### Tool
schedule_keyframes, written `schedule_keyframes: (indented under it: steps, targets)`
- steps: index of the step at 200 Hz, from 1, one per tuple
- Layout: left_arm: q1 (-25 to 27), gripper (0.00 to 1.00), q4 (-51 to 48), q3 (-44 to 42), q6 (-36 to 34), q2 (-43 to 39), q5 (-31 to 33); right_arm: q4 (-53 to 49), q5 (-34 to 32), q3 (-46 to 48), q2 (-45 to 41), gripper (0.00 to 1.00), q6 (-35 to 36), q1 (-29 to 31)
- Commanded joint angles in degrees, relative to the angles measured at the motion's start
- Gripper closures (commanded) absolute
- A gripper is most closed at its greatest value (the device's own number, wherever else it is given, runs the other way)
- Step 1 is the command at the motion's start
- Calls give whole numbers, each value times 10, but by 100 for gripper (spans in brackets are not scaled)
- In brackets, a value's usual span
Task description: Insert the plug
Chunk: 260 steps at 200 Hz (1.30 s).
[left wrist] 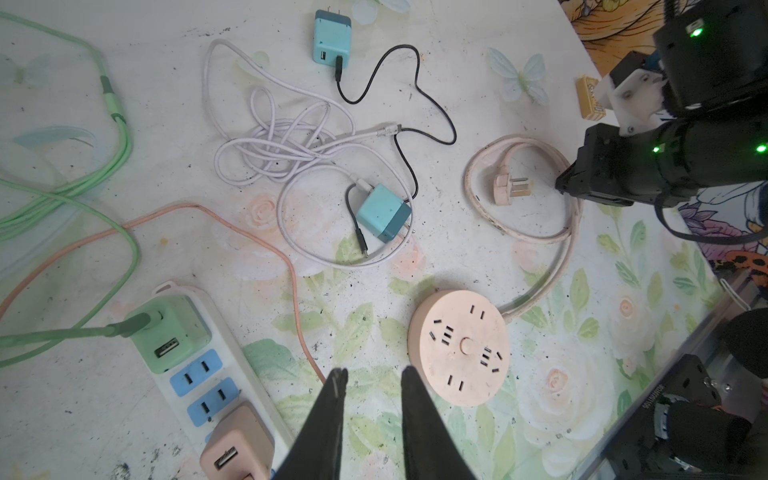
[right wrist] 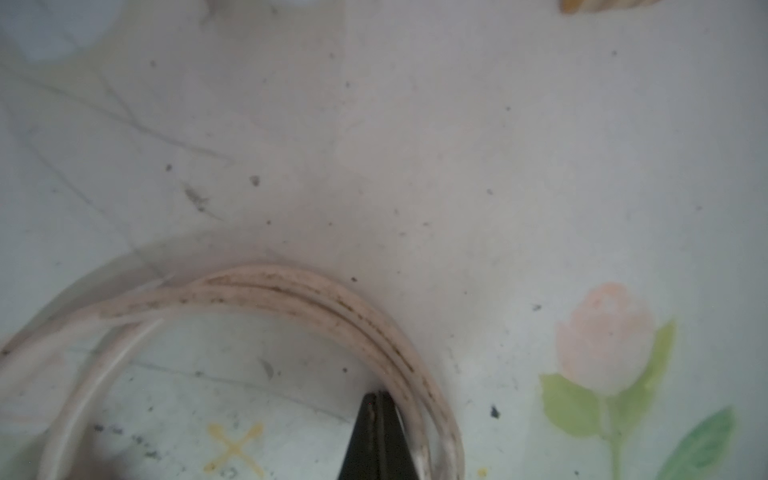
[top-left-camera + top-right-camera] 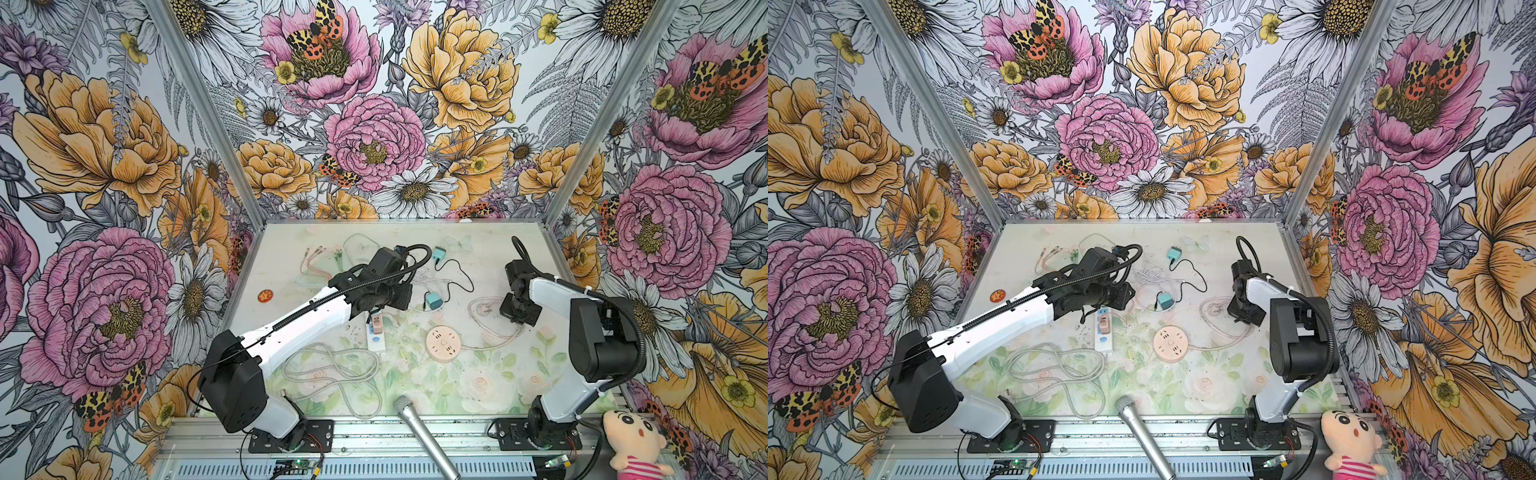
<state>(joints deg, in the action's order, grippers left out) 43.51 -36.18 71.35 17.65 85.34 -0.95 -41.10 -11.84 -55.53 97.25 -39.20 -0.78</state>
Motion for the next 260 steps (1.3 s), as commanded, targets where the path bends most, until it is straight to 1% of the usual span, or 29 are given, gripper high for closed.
schedule_keyframes:
  steps: [1,46,75,91,113,119,122,138,171,194,219,260]
  targets:
    - [8,74,-4,19,4,17,-6,-9,-7,18,-11,100,0,-16]
    - [19,74,-4,50,-1,60,1,-9,3,49,-56,99,-3,-19]
    - [19,72,-4,89,-2,106,22,-9,62,37,-98,91,9,-18]
    - [19,68,-5,118,-2,136,21,-9,88,19,-120,86,17,-17]
    - [19,65,-11,156,7,180,14,-10,106,-7,-149,79,23,-17]
    - [19,64,-12,164,10,184,14,-9,109,-12,-156,78,24,-16]
    - [19,64,-11,167,12,205,14,-9,109,-15,-159,77,25,-17]
    - [19,63,-11,184,21,237,13,-9,111,-32,-168,74,33,-14]
    - [20,62,-12,234,25,304,0,-2,118,-64,-154,69,59,-3]
    - [22,62,-11,278,27,353,-7,13,134,-79,-126,69,64,9]
    - [22,62,-11,316,29,394,-3,34,133,-86,-108,69,67,31]
    - [19,62,-20,367,44,449,-5,46,140,-91,-91,69,68,39]
